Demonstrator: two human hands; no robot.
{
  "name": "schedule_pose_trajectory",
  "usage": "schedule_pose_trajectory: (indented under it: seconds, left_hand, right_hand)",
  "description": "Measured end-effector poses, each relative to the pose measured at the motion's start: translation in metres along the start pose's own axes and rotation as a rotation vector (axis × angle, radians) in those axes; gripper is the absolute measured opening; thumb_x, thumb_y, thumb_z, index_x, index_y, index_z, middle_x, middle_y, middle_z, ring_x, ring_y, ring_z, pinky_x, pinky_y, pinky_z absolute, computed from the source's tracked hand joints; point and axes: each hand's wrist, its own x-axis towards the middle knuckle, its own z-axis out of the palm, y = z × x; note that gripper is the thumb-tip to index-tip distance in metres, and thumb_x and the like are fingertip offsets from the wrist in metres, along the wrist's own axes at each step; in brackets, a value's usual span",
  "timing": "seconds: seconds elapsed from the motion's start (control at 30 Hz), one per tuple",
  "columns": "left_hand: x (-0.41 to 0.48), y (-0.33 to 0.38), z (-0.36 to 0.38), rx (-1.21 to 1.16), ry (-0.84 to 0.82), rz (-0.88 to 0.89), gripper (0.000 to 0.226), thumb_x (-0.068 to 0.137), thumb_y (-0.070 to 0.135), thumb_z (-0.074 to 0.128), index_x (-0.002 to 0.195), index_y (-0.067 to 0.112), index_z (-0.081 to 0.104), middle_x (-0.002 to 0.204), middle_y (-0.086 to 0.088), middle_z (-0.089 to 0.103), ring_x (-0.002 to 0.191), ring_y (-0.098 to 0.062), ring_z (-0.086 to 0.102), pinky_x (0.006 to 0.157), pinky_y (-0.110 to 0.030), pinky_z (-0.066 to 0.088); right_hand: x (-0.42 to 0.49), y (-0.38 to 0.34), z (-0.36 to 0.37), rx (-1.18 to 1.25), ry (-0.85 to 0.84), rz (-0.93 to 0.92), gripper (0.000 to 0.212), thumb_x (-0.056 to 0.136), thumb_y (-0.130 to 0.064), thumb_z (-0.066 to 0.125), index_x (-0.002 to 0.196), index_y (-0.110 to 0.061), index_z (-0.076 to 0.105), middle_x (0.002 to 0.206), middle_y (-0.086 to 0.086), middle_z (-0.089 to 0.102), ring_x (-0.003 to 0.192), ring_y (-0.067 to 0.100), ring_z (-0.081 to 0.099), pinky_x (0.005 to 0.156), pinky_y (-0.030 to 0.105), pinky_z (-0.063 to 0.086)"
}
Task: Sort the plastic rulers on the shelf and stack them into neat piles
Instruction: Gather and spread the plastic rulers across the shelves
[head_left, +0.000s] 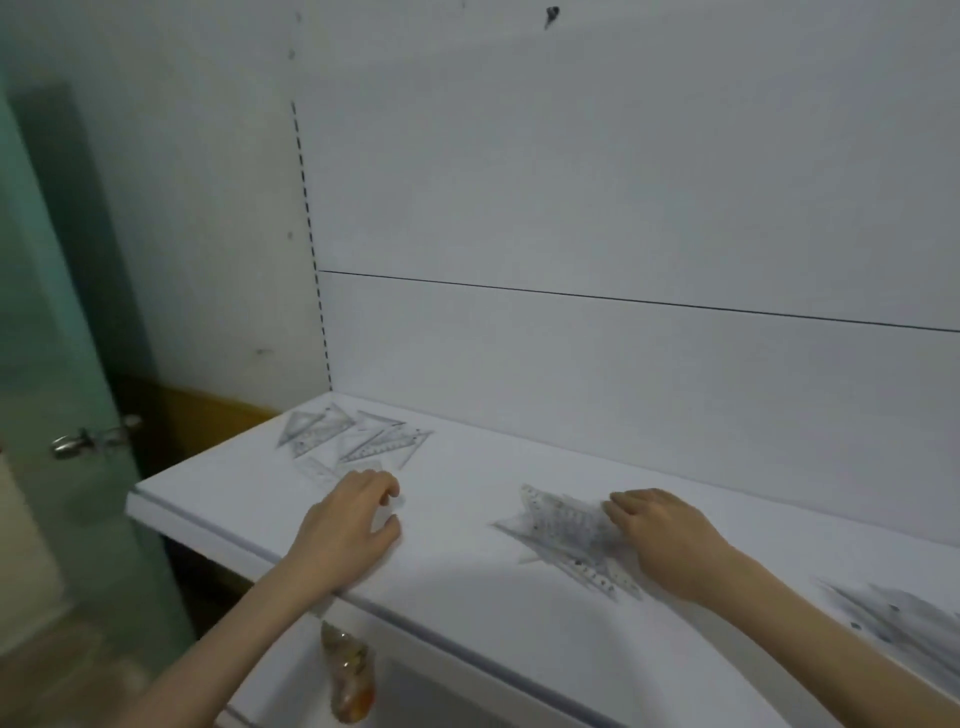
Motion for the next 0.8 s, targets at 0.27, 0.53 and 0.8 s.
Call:
schedule_pose_trajectory:
  seconds: [0.27,0.53,0.8]
  left_hand:
    - [0.008,-0.091,-0.009,-0.067,-0.319,0.073,0.074,0.081,0.074,0.031,0.14,0.03,0.042,0.149,0.014,0.035,0.136,-0.002,0.03,0.107,-0.015,0.017]
    - [-0.009,-0.155,-0.041,0.013,-0.365,0.393,0.096,0.063,0.087,0.032,0.142,0.034,0.036,0.143,0.028,0.022,0.131,0.009,0.018,0.107,-0.01,0.008]
    - [-0.012,-0.198,-0.044,0.013,0.065,0.892,0.027,0.095,0.032,0.049,0.096,0.018,0.071,0.089,0.004,0.07,0.082,-0.01,0.057,0.068,-0.022,0.048]
  right_hand:
    - [0.076,-0.089,-0.035,0.151,0.083,-0.064,0.045,0.084,-0.016,0.035,0.124,-0.015,0.055,0.124,-0.001,0.056,0.119,0.021,0.049,0.091,0.03,0.042]
    - [0.172,-0.205,-0.006,0.443,0.004,-0.183,0.035,0.095,-0.036,0.026,0.095,-0.012,0.051,0.103,0.004,0.056,0.103,0.027,0.054,0.085,0.043,0.047]
    - [0.152,-0.243,-0.011,0.493,0.068,-0.121,0.045,0.085,-0.064,0.04,0.071,-0.022,0.048,0.073,-0.009,0.052,0.083,0.017,0.052,0.074,0.036,0.047]
